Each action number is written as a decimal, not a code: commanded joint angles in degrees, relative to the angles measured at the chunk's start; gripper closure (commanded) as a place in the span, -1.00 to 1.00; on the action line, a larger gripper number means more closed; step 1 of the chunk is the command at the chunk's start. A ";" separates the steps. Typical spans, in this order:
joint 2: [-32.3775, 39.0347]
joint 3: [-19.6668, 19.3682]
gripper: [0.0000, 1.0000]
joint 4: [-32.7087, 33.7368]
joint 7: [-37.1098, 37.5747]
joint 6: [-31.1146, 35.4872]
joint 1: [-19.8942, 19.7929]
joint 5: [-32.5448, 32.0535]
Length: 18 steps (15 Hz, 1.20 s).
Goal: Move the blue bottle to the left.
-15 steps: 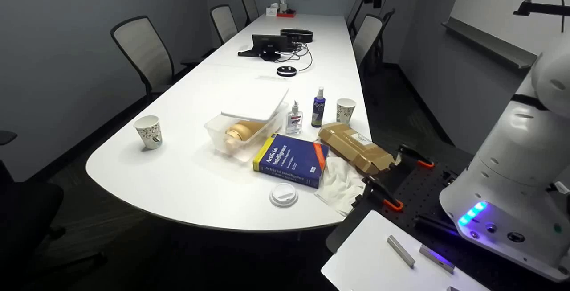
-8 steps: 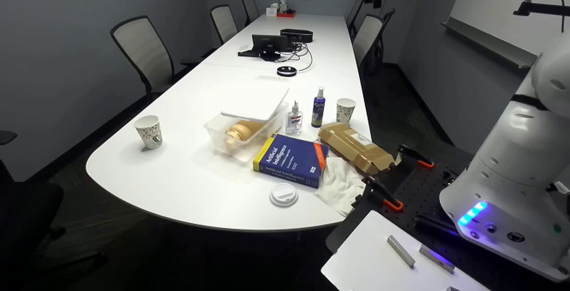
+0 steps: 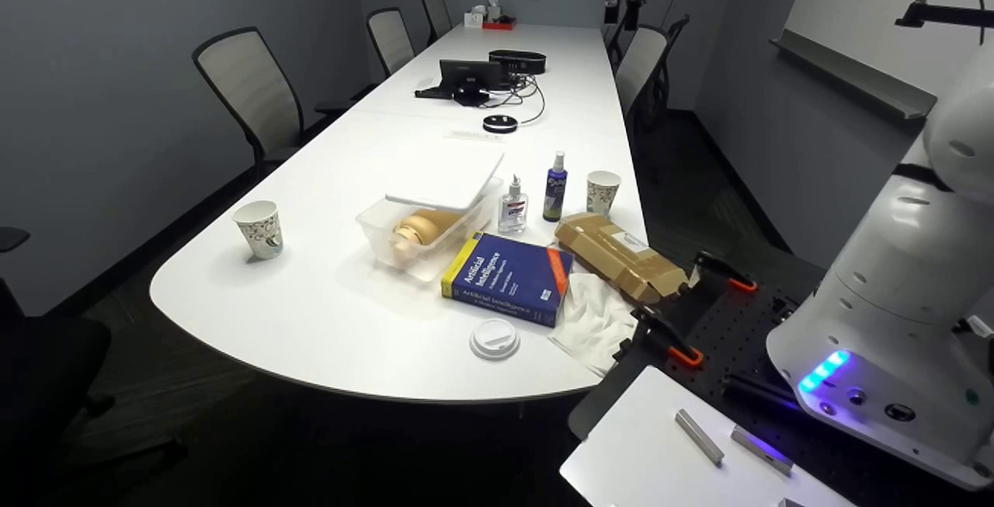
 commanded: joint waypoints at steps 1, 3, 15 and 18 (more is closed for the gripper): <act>8.73 1.34 -1.00 5.80 0.83 4.64 -2.57 4.40; 13.23 1.99 -1.00 7.57 3.40 9.09 -3.86 5.93; 31.74 7.23 -1.00 10.21 18.94 32.64 -10.21 11.04; 34.79 7.58 -1.00 11.07 20.48 35.37 -11.27 10.66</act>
